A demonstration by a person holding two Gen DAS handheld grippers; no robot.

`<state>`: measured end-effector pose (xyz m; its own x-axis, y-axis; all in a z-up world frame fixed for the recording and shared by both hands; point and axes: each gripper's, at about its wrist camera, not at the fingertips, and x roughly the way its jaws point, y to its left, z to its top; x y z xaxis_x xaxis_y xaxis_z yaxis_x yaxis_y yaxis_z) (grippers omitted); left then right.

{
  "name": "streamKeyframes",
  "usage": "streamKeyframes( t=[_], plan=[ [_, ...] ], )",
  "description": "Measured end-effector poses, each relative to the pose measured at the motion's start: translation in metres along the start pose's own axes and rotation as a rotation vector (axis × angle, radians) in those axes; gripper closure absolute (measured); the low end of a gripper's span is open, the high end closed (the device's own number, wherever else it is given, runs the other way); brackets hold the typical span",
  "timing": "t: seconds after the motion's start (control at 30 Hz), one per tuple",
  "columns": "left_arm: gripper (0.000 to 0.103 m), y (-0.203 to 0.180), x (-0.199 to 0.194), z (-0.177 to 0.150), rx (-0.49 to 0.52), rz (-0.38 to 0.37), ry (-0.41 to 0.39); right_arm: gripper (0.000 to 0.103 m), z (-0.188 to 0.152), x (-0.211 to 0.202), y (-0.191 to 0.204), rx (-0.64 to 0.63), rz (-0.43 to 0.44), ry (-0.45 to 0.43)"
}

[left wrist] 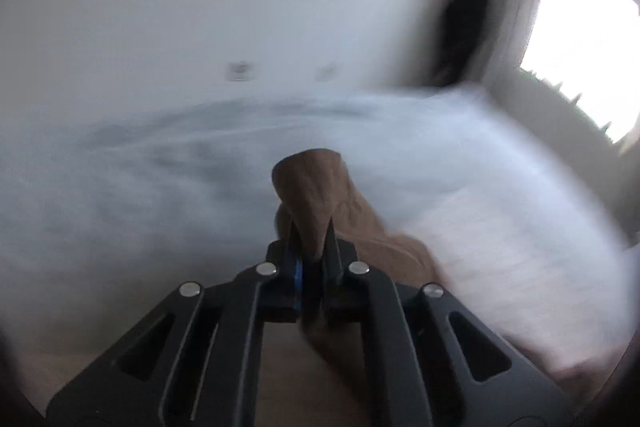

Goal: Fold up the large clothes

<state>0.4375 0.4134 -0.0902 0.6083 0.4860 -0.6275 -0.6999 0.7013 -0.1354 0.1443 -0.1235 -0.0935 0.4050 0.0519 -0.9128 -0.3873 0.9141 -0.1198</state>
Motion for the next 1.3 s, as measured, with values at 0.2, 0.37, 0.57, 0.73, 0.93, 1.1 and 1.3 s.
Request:
streamKeyframes(
  t=[0.2,0.37,0.57,0.73,0.93,1.1,1.3],
  plan=[
    [0.044,0.007,0.022,-0.023,0.071,0.295,0.117,0.033,0.008,-0.001,-0.012,0.030,0.013,-0.032],
    [0.032,-0.035,-0.031,-0.022,0.174,0.081,-0.020,0.033,0.019,0.002,-0.031,0.054,0.003,-0.048],
    [0.023,-0.149,-0.063,-0.048,0.611,-0.560,0.132,0.033,0.040,0.006,-0.058,0.122,-0.007,-0.087],
    [0.021,-0.228,-0.077,-0.094,1.005,-0.643,0.183,0.033,0.044,0.013,-0.078,0.178,0.015,-0.095],
    [0.009,-0.251,-0.009,-0.126,1.108,-0.455,0.354,0.033,0.035,0.023,-0.091,0.200,0.006,-0.079],
    [0.070,-0.223,0.000,-0.113,0.892,-0.627,0.478,0.033,0.025,0.035,-0.102,0.245,0.017,-0.054],
    [0.094,-0.204,-0.035,-0.084,0.642,-0.657,0.225,0.033,0.081,0.041,-0.091,0.188,0.037,-0.112]
  ],
)
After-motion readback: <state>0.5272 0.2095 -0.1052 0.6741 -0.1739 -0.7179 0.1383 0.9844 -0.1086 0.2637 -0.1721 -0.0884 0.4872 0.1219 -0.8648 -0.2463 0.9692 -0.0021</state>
